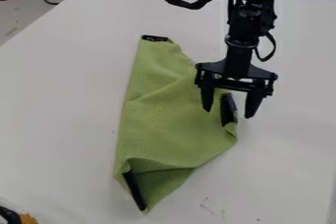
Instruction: Unfold the cloth from top right to bottom left
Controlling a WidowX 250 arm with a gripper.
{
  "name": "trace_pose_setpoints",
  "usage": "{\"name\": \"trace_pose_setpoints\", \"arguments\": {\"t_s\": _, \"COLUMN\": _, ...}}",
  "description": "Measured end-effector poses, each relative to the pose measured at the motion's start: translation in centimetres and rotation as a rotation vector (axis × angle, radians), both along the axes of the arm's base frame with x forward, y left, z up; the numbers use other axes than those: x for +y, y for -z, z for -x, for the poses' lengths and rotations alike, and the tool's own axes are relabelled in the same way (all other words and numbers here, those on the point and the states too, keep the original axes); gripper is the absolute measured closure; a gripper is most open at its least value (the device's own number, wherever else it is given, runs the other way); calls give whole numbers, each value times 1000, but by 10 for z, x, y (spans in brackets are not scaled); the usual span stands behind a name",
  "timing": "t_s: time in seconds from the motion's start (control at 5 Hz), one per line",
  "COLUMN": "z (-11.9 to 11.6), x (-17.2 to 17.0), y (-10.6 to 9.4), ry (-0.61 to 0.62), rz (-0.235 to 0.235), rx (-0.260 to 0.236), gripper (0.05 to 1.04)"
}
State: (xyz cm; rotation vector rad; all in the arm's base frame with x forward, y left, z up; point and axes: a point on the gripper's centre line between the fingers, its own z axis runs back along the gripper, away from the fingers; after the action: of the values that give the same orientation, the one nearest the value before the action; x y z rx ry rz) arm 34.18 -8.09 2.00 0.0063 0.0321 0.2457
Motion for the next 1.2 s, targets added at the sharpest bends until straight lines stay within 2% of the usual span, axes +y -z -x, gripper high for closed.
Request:
{"name": "trace_pose_setpoints", "arguments": {"t_s": 0.4, "z": -2, "x": -1, "y": 0, "ry": 14, "rz": 5, "rx": -10, "gripper": 720}}
{"name": "trace_pose_setpoints", "arguments": {"t_s": 0.6, "z": -3, "x": -2, "y": 0, "ry": 16, "rz": 11, "rx": -10, "gripper": 930}}
{"name": "trace_pose_setpoints", "arguments": {"t_s": 0.8, "z": -3, "x": -4, "y": 2, "ry": 18, "rz": 23, "rx": -5, "gripper": 1021}}
{"name": "trace_pose_setpoints", "arguments": {"t_s": 1.0, "z": -4, "x": -4, "y": 2, "ry": 27, "rz": 27, "rx": -9, "gripper": 1030}}
{"name": "trace_pose_setpoints", "arguments": {"t_s": 1.2, "z": -2, "x": -3, "y": -1, "ry": 24, "rz": 19, "rx": 15, "gripper": 1030}}
